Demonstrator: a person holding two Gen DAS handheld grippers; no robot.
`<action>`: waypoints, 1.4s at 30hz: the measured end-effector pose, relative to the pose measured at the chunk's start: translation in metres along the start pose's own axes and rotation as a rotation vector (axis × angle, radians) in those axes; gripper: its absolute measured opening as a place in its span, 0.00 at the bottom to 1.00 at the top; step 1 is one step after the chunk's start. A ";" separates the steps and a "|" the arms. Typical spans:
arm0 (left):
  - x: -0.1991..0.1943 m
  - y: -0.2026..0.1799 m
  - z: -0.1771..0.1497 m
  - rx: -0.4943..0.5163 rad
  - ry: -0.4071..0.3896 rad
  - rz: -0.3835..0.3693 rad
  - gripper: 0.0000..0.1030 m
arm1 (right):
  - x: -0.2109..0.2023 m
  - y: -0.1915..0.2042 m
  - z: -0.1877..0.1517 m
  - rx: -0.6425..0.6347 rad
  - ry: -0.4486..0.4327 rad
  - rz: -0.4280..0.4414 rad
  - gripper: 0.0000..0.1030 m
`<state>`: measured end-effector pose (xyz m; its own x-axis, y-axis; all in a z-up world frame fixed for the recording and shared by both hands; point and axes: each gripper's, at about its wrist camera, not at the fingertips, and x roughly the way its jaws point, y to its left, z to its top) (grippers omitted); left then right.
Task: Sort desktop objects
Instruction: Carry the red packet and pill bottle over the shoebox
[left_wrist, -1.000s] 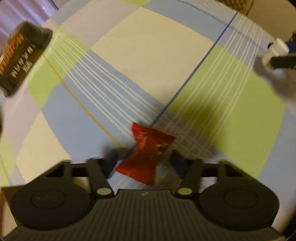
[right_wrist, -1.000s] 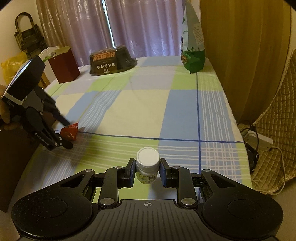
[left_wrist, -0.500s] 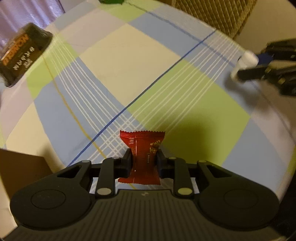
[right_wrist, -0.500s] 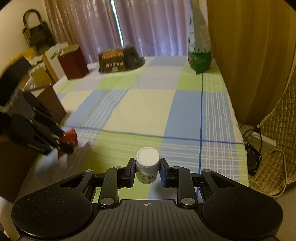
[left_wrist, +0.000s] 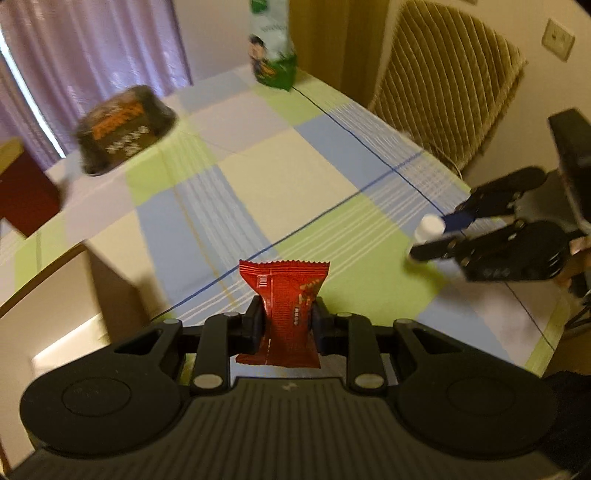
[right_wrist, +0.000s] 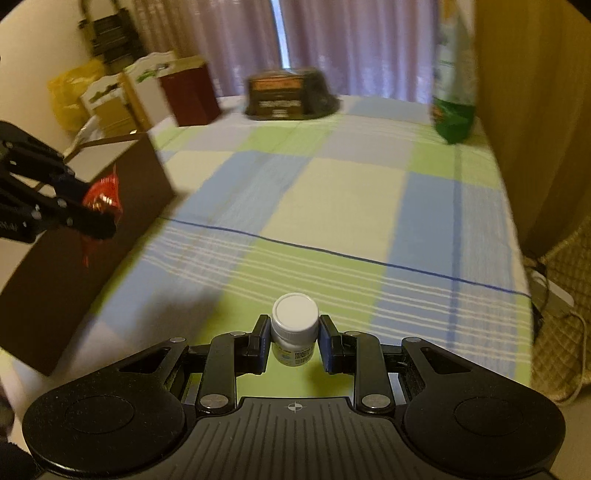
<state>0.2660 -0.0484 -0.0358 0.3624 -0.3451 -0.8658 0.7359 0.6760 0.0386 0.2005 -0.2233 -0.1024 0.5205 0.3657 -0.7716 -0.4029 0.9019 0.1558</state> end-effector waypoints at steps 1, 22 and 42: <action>-0.009 0.003 -0.005 -0.010 -0.012 0.009 0.21 | 0.001 0.008 0.002 -0.013 -0.001 0.013 0.25; -0.120 0.154 -0.181 -0.222 0.103 0.164 0.21 | 0.041 0.277 0.076 -0.452 0.009 0.489 0.25; -0.066 0.184 -0.207 -0.101 0.274 0.027 0.21 | 0.141 0.314 0.059 -0.500 0.415 0.419 0.51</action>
<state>0.2592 0.2334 -0.0751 0.2030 -0.1470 -0.9681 0.6626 0.7486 0.0252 0.1917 0.1246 -0.1256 -0.0352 0.4485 -0.8931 -0.8474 0.4603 0.2646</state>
